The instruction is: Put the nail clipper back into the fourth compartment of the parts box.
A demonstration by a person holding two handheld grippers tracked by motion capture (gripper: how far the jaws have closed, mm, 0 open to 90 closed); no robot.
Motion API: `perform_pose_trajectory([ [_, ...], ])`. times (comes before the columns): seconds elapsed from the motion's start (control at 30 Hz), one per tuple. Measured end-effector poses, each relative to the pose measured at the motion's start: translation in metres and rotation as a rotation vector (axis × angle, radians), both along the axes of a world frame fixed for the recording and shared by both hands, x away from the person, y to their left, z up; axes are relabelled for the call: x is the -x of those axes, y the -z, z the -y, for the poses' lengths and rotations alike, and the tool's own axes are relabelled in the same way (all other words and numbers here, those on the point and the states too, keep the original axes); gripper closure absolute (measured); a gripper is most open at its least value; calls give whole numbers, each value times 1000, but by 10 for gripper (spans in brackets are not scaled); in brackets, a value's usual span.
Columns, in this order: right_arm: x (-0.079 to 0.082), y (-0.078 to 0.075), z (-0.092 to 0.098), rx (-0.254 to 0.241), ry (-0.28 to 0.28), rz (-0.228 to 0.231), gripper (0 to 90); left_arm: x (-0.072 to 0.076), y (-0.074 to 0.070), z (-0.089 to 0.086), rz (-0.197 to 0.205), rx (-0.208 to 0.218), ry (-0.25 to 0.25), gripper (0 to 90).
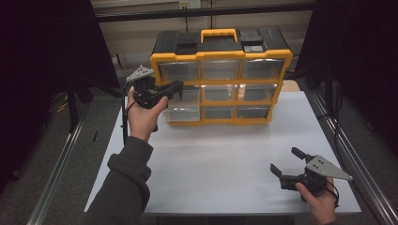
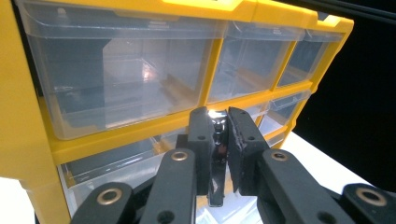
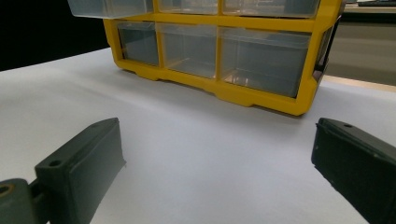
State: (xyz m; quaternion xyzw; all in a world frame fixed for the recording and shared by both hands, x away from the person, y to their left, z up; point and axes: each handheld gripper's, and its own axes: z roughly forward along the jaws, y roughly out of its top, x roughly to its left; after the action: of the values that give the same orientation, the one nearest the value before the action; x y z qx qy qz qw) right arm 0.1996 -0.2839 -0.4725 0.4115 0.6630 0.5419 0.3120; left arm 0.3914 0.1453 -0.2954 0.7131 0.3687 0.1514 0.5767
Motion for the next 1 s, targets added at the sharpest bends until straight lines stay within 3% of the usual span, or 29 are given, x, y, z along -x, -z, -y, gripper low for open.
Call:
perform_pose_trajectory([
  [0.23,0,0,0,-1,1,0,18,-3,3,2,3,-2,-6,807],
  [0.63,0,0,0,-7,5,1,18,-4,8,6,8,-43,-21,807],
  [0.97,0,0,1,-9,5,-1,18,-4,13,7,7,-26,-31,807],
  [1.0,0,0,1,-8,4,-1,18,-4,13,6,6,-42,-33,806],
])
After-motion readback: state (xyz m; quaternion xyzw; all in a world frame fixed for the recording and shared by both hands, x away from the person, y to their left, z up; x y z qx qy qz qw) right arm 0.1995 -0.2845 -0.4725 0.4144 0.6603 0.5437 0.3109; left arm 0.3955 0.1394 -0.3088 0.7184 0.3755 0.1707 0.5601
